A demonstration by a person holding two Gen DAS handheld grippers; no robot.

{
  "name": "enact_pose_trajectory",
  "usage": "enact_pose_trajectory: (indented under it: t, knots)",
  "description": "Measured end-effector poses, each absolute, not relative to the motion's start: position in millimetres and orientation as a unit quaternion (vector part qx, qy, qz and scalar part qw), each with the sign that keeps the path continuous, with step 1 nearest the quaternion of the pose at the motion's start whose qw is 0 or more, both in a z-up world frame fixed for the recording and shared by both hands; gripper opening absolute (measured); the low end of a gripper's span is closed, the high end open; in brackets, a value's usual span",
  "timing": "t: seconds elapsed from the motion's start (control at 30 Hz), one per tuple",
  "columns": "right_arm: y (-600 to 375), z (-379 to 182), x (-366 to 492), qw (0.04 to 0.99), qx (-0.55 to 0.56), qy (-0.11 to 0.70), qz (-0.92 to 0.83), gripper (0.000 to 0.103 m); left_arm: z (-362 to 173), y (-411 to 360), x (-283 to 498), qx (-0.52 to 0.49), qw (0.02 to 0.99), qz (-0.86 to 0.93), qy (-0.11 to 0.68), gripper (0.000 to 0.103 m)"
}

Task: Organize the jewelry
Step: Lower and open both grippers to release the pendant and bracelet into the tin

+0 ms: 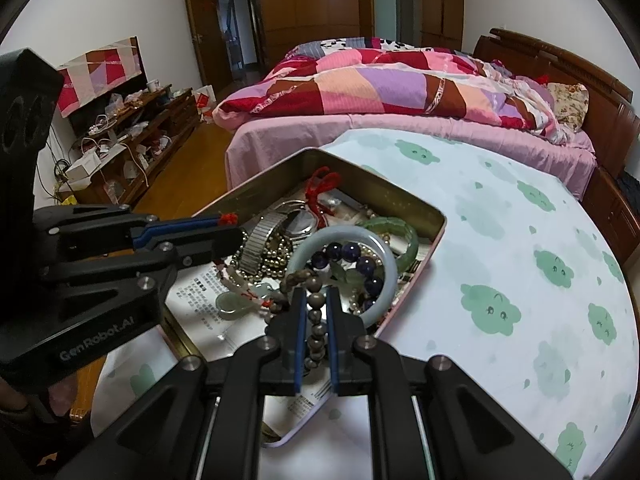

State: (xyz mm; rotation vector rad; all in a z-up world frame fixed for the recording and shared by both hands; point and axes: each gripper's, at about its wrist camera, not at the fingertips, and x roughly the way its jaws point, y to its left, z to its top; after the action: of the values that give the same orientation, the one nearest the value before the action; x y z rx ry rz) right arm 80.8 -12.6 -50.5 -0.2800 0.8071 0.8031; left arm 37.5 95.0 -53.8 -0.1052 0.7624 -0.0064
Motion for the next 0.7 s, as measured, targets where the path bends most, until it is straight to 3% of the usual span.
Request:
enact_pose_trajectory:
  t: [0.7]
  knots:
    - [-10.7,-58.4,87.6,0.832,-0.132,0.384,0.377,0.015,-57.6,96.4,39.7,-0.052,0.928,0.003,0.370,0.010]
